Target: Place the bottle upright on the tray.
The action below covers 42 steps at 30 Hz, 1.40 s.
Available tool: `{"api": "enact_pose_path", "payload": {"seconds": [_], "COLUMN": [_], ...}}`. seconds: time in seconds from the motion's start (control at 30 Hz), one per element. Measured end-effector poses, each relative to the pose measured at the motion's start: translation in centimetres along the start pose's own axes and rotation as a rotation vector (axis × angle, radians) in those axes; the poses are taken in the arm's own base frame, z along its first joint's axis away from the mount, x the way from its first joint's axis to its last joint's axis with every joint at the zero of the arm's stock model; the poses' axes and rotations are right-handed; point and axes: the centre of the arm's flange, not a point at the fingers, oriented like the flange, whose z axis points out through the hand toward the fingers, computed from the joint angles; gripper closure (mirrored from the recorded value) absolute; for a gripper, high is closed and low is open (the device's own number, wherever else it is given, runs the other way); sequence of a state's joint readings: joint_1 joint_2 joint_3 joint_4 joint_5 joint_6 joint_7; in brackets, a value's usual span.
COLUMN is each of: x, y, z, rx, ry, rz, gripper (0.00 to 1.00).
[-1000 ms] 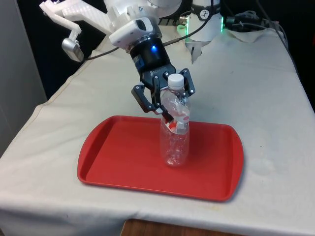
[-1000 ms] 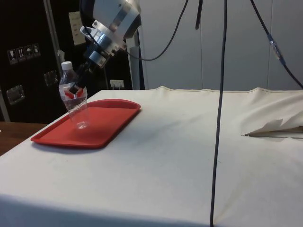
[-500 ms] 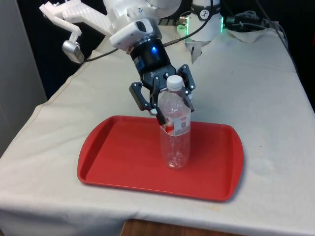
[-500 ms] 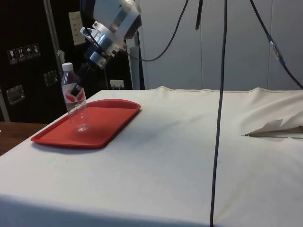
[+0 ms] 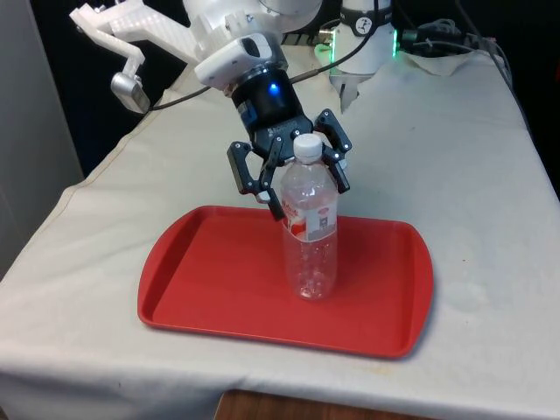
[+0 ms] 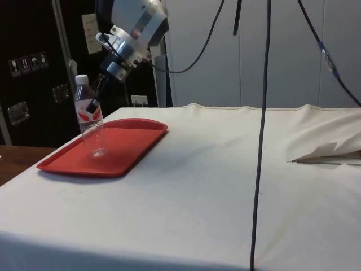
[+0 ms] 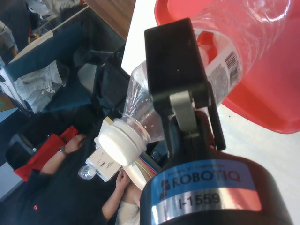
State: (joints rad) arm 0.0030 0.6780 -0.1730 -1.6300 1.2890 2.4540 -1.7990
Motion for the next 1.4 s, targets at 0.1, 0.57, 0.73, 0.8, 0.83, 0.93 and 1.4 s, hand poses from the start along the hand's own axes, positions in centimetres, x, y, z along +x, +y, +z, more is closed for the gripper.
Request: {"api": "enact_pose_path", "payload": {"seconds": [0.1, 0.57, 0.73, 0.8, 0.83, 0.93, 1.4], "x": [0.0, 0.3, 0.4, 0.5, 0.5, 0.6, 1.2], "y": [0.0, 0.8, 0.9, 1.0, 1.0, 1.2, 1.7], "z": [0.0, -1.2, -1.4, -1.8, -1.8, -2.1, -3.6], "rx": [0.0, -0.003, -0.001, -0.002, -0.002, -0.004, -0.008], "ry": [0.0, 0.009, 0.011, 0.013, 0.013, 0.015, 0.028], "rz": [0.0, -0.003, -0.004, -0.005, -0.005, -0.006, -0.011], "gripper": [0.0, 0.0, 0.0, 0.0, 0.0, 0.0, 0.0]}}
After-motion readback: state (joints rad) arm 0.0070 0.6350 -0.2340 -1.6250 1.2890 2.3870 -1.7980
